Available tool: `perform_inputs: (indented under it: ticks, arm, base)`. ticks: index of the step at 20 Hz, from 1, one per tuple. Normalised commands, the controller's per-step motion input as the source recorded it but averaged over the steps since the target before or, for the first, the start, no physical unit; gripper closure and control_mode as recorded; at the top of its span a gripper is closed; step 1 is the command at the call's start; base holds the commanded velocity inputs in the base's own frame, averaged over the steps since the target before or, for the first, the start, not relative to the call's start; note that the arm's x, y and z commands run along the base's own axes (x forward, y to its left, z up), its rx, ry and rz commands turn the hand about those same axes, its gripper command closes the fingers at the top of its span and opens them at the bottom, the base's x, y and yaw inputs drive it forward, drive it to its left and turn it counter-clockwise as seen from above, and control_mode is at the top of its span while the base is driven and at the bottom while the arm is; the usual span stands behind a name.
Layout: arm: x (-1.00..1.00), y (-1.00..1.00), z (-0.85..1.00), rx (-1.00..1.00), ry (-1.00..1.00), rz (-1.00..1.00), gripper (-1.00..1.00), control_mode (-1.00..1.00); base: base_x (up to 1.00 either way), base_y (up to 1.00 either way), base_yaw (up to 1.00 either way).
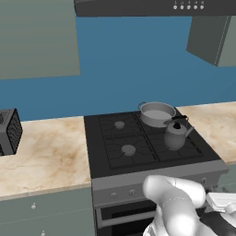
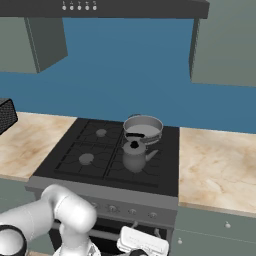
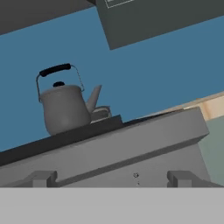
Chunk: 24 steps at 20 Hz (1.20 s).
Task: Pick the kettle from the counter and place it on a stove burner. Then turn the burner on.
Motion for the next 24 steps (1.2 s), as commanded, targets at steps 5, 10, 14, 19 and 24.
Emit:
perform_inputs:
  ticks: [5,10,14,19,24]
  arm:
    - [0.14,0.0,-0.09,0.0,-0.01,0.0,-1.0,-1.0]
    - [0.15,0.0,0.0,0.0,0.0,0.0,-1.0,-1.0]
    - [0.21,0.0,0.0,0.0,0.0,0.0,-1.0,-1.0]
    - [0.22,0.0,0.0,0.0,0.0,0.0,-1.0,-1.0]
    - [0.21,0.0,0.0,0.0,0.0,0.0,-1.0,-1.0]
  base:
    - [0.0,0.0,0.0]
    - [0.0,0.0,0.0]
    - [0.0,0.0,0.0]
    - [0.0,0.0,0.0]
    - [0.0,0.0,0.0]
